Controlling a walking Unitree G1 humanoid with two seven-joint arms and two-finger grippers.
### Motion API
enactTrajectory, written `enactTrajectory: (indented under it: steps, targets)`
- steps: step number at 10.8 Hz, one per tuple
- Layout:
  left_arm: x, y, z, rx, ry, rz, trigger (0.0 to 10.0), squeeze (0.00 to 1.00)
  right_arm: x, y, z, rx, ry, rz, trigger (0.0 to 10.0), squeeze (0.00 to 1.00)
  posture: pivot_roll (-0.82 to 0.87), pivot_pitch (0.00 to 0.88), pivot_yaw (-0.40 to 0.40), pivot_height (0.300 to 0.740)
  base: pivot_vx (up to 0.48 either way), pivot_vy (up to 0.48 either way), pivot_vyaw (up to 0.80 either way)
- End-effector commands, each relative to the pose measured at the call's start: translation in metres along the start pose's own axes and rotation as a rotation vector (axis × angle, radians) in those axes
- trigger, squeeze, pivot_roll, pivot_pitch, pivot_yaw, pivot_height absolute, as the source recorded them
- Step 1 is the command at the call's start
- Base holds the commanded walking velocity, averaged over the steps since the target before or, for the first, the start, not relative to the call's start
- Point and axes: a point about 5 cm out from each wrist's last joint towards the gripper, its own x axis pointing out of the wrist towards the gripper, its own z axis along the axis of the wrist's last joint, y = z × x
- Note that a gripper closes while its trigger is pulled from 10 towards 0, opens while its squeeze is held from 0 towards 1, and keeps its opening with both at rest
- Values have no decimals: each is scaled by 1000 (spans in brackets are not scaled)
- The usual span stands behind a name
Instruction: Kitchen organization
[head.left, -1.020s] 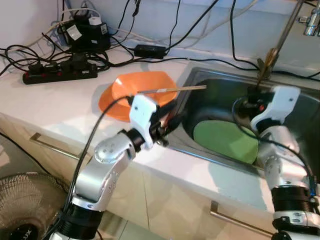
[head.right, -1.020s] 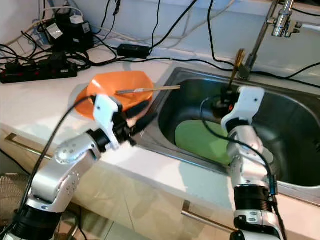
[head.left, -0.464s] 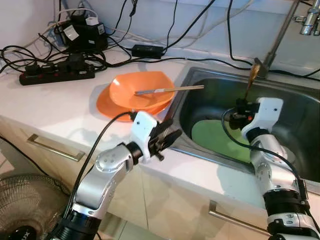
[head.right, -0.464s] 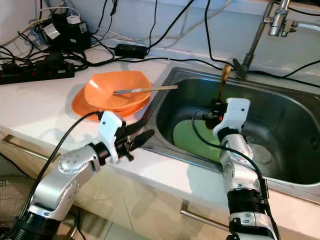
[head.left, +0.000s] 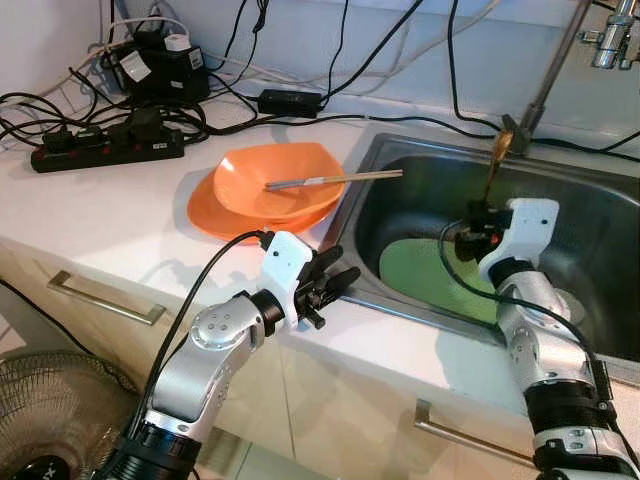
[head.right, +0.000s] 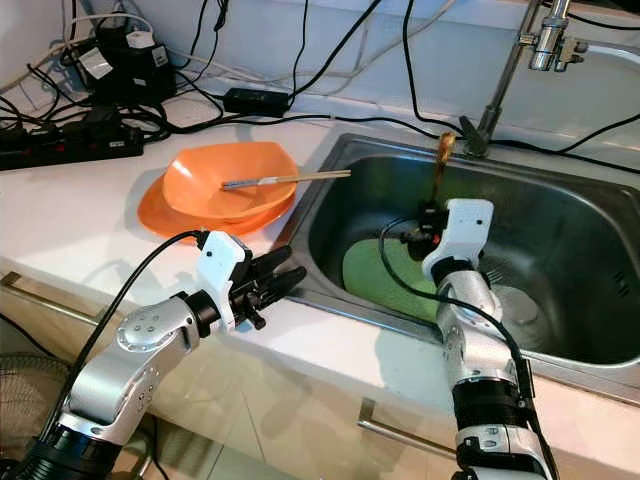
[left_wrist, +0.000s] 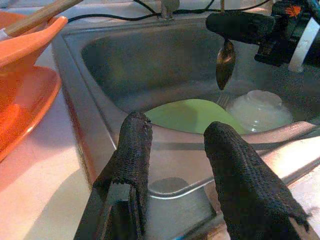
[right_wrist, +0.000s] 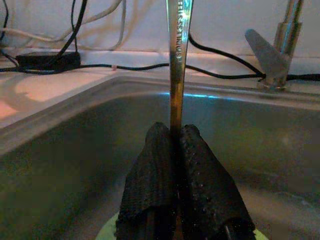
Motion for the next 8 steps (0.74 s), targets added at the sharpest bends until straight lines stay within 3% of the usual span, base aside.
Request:
enactTrajectory:
  steps: [1,3,4,5,6,7,8]
  targets:
    - [0,0,-8,-2,49,-4,10000,0,-2,2,-4,-9,10,10,10000,0,198,52,-9,740,0,0,0]
    - [1,0,-8,-2,44,-5,10000,0,-1,3,-4,-7,9,18,10000,0,199,51,-9,740,0,0,0]
    - [1,0,-8,-2,43,-5,10000,0,-1,3,-4,-5,9,21,10000,302,200,50,-9,740,0,0,0]
    - [1,0,-8,-2,41,-3,10000,0,-1,4,-5,-3,9,26,10000,353,199,50,-10,740,0,0,0]
    - [1,0,-8,-1,40,-5,10000,0,-2,5,-5,-1,11,30,10000,627,199,51,-9,740,0,0,0]
    - [1,0,-8,0,39,-7,10000,0,-2,5,-5,0,12,29,10000,1000,199,50,-9,740,0,0,0]
    - [1,0,-8,0,39,-7,10000,0,-2,5,-5,-4,12,29,10000,914,199,50,-9,740,0,0,0]
